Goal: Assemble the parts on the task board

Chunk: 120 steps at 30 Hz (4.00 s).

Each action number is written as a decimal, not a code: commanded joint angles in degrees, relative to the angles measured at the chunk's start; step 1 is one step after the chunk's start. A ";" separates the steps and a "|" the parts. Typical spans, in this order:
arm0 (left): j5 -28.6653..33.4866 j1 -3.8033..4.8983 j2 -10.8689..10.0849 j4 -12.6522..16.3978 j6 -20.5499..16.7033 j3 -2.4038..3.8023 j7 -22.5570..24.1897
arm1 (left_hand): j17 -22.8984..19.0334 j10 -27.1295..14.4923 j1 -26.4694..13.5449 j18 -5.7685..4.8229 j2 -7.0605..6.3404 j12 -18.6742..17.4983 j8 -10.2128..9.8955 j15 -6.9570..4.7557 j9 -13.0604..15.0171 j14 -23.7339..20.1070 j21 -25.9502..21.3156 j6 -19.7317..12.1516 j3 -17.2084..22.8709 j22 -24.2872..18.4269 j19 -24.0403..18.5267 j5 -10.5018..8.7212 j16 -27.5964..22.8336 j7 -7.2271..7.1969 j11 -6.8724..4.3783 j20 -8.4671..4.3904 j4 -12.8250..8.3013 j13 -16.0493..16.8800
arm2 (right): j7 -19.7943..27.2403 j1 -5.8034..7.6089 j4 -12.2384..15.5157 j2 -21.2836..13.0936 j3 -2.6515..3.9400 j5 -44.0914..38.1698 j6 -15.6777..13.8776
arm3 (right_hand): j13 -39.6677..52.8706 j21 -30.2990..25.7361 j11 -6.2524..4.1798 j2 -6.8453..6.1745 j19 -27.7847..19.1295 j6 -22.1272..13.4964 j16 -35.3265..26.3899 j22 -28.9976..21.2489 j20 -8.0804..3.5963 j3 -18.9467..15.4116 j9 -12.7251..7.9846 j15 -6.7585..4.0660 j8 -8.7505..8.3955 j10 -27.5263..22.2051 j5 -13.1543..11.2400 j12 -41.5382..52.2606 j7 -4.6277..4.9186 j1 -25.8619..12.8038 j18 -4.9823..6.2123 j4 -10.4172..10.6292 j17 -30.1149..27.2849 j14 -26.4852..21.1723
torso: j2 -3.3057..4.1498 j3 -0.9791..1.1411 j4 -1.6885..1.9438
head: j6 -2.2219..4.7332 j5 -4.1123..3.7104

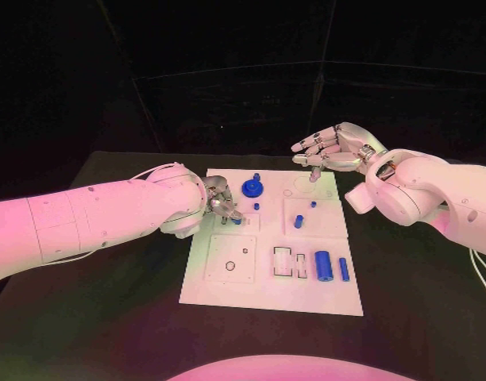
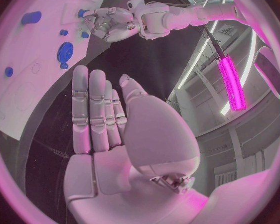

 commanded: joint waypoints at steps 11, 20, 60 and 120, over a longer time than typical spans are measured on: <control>-0.91 0.06 -0.10 -0.05 2.25 0.00 -0.14 | 15.09 0.26 -0.16 -0.27 0.07 0.06 0.58 -0.55 0.25 5.93 -0.16 0.46 7.46 4.21 1.83 0.10 0.18 -0.34 -0.20 -0.38 -8.15 -0.15 | 0.52 0.11 0.12 0.01 0.03 -0.05 -0.18 | -0.06 -0.39 0.02 -0.02 0.24 -0.28 -0.24 -0.05 0.04 -0.05 0.08 0.26 0.22 -0.38 0.29 0.19 0.03 -0.67 0.69 0.30 0.05 0.02 | -0.01 0.03 -0.01 | -0.07 -0.11; -0.98 0.07 0.12 -0.27 2.62 0.01 -0.11 | 15.09 0.79 -1.12 -0.26 -0.02 0.52 0.86 -0.91 0.50 5.93 -0.24 0.79 5.38 4.20 1.81 -0.08 0.18 -1.02 -0.68 -0.68 -7.59 0.36 | 0.52 0.11 0.19 0.00 0.03 -0.05 -0.19 | -0.06 -0.39 0.02 -0.02 0.24 -0.28 -0.24 -0.05 0.04 -0.05 0.08 0.26 0.22 -0.38 0.29 0.19 0.03 -0.67 0.69 0.30 0.05 0.02 | 0.00 0.02 0.02 | -0.17 -0.23; -0.99 0.13 1.78 -2.04 3.63 0.03 -0.09 | 15.09 1.71 -6.26 -0.46 3.32 2.19 0.14 -1.48 -0.30 5.93 0.11 3.22 -7.35 5.23 2.25 -0.14 0.18 -1.71 -1.26 -1.29 0.42 2.61 | 0.18 0.10 -0.09 0.42 0.03 -0.05 -0.01 | -0.26 -0.81 0.04 0.24 0.48 -0.47 -0.30 -0.29 0.07 -0.15 0.10 0.28 0.49 -0.62 0.76 0.67 0.03 -1.25 0.70 0.89 0.29 0.01 | 0.00 0.00 0.07 | -0.31 -0.78; 1.05 3.07 6.95 -22.07 17.05 5.96 0.41 | 15.09 -3.78 -1.38 0.80 7.31 -2.66 -3.89 0.45 -3.83 5.93 -4.70 0.35 -30.91 0.08 0.01 -19.79 0.18 0.80 1.06 0.56 10.76 -3.50 | 0.10 0.08 -1.79 1.15 0.00 -0.22 -0.16 | -0.98 -3.78 0.30 0.52 2.06 -2.04 -1.09 -1.92 0.38 -5.78 0.19 0.57 2.53 -2.62 2.00 4.91 0.10 -3.74 0.71 5.13 1.61 -0.02 | 0.94 -0.21 -0.52 | 0.97 0.29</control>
